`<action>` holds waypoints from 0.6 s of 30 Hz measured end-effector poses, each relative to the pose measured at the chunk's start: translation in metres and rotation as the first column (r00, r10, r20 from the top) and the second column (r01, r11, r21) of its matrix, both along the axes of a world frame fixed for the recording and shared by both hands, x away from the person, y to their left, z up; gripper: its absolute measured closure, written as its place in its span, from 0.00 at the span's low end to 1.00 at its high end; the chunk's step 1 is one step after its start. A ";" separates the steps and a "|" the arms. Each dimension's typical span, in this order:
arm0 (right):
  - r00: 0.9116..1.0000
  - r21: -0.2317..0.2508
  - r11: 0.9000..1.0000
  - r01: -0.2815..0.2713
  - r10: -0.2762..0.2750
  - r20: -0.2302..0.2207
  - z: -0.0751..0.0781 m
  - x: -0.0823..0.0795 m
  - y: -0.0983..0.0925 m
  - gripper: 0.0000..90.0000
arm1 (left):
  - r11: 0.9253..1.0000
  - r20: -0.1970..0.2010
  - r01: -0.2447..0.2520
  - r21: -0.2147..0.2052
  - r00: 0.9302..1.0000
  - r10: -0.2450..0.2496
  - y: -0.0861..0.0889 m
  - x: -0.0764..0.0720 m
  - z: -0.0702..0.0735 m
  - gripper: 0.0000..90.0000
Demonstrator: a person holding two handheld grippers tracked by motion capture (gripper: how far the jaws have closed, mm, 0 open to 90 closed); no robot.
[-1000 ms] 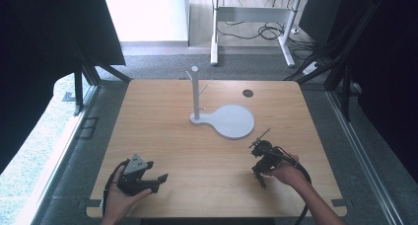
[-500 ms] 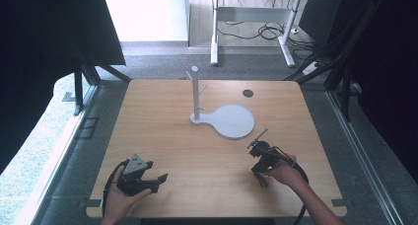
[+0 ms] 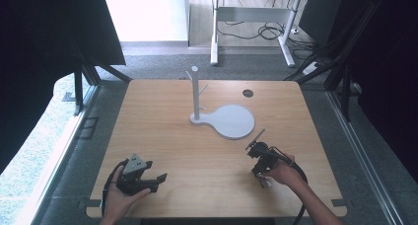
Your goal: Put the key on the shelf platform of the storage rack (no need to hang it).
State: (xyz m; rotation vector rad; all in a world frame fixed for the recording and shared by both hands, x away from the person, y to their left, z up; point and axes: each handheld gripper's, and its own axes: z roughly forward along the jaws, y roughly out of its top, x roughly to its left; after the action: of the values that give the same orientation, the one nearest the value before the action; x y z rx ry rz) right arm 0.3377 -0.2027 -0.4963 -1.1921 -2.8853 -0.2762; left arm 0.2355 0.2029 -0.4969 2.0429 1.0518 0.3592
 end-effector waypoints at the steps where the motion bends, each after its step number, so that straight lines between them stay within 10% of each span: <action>1: 1.000 -0.003 1.000 -0.003 0.003 -0.006 0.000 0.000 0.000 0.98 | 1.000 0.001 -0.001 0.000 1.000 0.001 0.000 0.000 0.000 0.31; 18: 0.999 -0.020 1.000 -0.015 0.014 -0.031 0.012 -0.002 0.000 1.00 | 1.000 0.003 -0.003 0.000 1.000 0.003 0.002 0.000 0.000 0.31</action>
State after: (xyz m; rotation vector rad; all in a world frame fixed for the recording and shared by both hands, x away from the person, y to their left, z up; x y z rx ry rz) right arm 0.3361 -0.2026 -0.4841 -1.1676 -2.8759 -0.2261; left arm 0.2358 0.2045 -0.4966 2.0407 1.0535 0.3637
